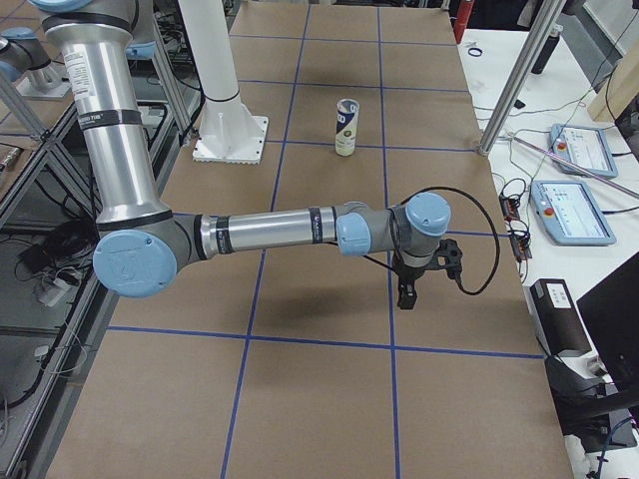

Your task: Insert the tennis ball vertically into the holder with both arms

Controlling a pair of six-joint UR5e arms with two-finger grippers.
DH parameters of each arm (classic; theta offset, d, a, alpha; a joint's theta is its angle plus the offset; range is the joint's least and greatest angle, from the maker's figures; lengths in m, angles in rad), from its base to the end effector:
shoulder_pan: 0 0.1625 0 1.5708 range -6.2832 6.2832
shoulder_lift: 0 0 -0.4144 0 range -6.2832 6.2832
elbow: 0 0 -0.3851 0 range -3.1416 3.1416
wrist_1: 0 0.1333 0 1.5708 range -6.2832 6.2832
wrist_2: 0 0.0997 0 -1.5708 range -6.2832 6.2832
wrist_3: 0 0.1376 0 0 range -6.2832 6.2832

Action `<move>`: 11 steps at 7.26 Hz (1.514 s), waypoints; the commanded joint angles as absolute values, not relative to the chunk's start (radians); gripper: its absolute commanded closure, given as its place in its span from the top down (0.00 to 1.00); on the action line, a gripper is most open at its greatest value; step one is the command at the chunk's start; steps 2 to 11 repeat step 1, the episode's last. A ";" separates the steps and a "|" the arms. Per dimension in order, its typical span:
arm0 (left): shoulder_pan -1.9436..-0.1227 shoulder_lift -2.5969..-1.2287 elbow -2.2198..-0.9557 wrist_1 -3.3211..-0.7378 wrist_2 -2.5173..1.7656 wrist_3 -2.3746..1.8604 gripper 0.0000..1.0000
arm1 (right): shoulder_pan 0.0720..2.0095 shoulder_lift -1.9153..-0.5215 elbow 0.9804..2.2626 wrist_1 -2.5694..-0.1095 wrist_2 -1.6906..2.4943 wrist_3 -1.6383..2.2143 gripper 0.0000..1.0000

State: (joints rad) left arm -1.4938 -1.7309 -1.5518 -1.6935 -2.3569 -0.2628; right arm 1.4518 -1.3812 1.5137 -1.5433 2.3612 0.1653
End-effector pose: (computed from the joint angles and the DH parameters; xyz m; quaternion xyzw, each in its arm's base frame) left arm 0.0079 -0.5700 0.5853 0.0555 0.3948 -0.0348 0.9164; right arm -0.0328 -0.5738 0.5983 0.0186 -0.3903 -0.0095 0.9204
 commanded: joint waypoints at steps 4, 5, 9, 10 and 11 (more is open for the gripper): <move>-1.494 -1.724 -1.555 -1.697 -2.359 -0.259 1.00 | 1.447 -1.381 1.509 -1.542 2.358 0.164 0.99; -1.494 -1.724 -1.555 -1.697 -2.359 -0.259 1.00 | 1.447 -1.381 1.509 -1.542 2.358 0.164 0.99; -1.494 -1.724 -1.555 -1.697 -2.359 -0.259 1.00 | 1.447 -1.381 1.509 -1.542 2.358 0.164 0.99; -1.494 -1.724 -1.555 -1.697 -2.359 -0.259 1.00 | 1.447 -1.381 1.509 -1.542 2.358 0.164 0.99; -1.494 -1.724 -1.555 -1.697 -2.359 -0.259 1.00 | 1.447 -1.381 1.509 -1.542 2.358 0.164 0.99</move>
